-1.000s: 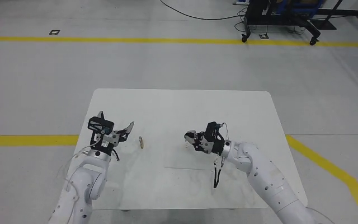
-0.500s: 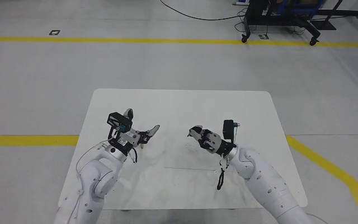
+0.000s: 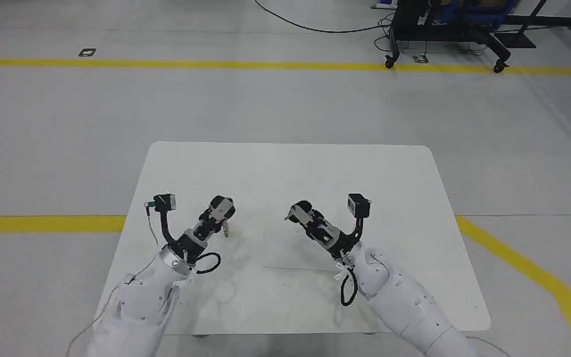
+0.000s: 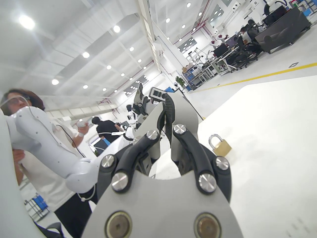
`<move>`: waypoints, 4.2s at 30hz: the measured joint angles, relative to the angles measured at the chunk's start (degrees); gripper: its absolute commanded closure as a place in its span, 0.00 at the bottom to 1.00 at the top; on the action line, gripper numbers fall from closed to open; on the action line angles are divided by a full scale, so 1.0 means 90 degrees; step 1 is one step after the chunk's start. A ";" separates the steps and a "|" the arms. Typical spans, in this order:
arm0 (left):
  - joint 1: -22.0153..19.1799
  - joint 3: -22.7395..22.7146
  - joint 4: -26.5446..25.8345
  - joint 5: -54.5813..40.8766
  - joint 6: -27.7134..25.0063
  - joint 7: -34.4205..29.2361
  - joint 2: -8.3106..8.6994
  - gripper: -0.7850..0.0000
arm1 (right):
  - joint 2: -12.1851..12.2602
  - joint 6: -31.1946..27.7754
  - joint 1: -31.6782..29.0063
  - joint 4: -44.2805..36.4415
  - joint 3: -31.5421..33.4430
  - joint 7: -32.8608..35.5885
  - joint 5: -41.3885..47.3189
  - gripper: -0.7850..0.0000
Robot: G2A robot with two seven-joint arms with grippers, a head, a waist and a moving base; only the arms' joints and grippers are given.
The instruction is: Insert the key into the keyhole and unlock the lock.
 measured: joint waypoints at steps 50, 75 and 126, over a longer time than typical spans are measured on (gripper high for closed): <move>-0.1346 0.1172 0.0959 -0.0872 0.0121 -0.1723 -0.0075 1.00 | -0.0324 0.0003 0.0486 0.0361 0.0135 0.1529 0.1212 1.00; -0.1467 0.1042 0.1083 -0.0907 0.0261 -0.1523 -0.0044 1.00 | -0.0449 0.0089 0.0568 0.0483 0.0224 0.1860 0.1343 1.00; -0.1534 0.1000 0.1002 -0.0794 -0.0054 -0.0917 -0.0060 1.00 | -0.0534 0.0249 0.0335 0.0259 0.0449 0.2018 0.1171 0.00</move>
